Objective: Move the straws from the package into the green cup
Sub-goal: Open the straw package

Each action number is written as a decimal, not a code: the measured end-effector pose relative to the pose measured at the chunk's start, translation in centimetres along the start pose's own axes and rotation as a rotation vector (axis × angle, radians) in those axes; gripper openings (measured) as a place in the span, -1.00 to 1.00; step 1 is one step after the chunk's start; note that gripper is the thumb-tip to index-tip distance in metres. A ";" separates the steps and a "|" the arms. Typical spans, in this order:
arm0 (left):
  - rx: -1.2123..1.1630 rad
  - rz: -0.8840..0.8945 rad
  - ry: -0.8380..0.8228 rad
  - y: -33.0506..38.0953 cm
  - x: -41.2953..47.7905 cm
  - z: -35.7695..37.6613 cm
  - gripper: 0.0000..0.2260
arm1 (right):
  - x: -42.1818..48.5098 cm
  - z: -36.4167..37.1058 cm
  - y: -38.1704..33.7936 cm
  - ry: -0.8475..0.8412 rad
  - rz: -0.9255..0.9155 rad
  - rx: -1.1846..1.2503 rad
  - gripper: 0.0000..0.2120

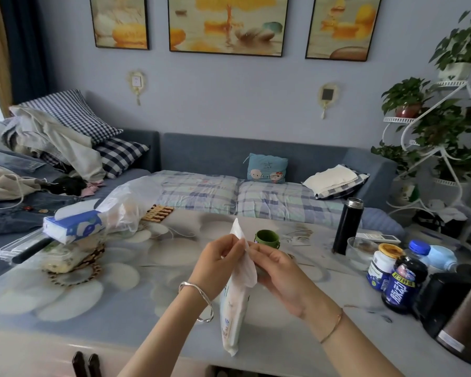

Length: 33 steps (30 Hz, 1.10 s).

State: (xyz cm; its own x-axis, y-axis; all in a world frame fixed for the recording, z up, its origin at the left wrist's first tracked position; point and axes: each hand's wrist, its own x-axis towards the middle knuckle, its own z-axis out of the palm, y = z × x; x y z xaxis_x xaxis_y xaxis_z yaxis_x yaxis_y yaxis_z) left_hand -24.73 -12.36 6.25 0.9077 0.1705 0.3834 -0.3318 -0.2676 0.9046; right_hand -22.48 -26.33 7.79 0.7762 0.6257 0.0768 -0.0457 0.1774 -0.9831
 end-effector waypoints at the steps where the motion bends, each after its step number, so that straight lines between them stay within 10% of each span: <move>1: 0.021 -0.007 0.003 0.0 0.0 0.2 -0.70 | -0.1 0.0 0.0 0.003 -0.007 0.001 -0.72; 15: -0.063 -0.036 -0.016 -0.3 0.7 0.5 -0.79 | 1.0 0.0 -0.4 0.063 -0.091 -0.125 -0.80; 27: -0.049 -0.083 0.085 2.2 3.0 -1.8 -0.78 | 6.9 -1.6 -6.5 0.241 -0.471 -1.062 -0.79; 33: -1.105 -0.728 -0.267 -1.3 4.5 -3.3 -0.15 | 9.8 -0.6 -6.7 0.052 -0.817 -1.492 -0.80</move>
State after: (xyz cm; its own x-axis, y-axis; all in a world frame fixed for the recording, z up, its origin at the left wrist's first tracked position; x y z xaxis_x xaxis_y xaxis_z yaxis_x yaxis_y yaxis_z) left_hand -21.11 -8.10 7.44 0.9446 -0.2762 -0.1772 0.3256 0.7229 0.6094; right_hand -14.16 -21.80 15.02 0.3162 0.7110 0.6281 0.9088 -0.4169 0.0144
